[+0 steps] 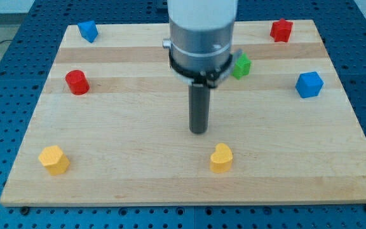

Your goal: Move the green star towards the bottom right

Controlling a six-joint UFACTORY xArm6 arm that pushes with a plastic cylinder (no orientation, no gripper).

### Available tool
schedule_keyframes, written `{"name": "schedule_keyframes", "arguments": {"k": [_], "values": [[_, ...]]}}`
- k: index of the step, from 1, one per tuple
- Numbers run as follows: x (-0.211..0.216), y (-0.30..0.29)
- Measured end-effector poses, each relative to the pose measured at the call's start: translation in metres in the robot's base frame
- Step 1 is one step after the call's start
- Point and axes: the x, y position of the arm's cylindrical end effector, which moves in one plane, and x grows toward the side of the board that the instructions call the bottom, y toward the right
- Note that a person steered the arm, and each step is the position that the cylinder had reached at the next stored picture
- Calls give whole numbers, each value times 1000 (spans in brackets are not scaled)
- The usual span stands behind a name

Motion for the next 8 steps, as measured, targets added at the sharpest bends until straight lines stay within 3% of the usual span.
{"name": "schedule_keyframes", "arguments": {"k": [2,4,5,6,7,8], "values": [[-32,-13],[-130,-57],[-174,-39],[-187,17],[-180,92],[-146,123]]}}
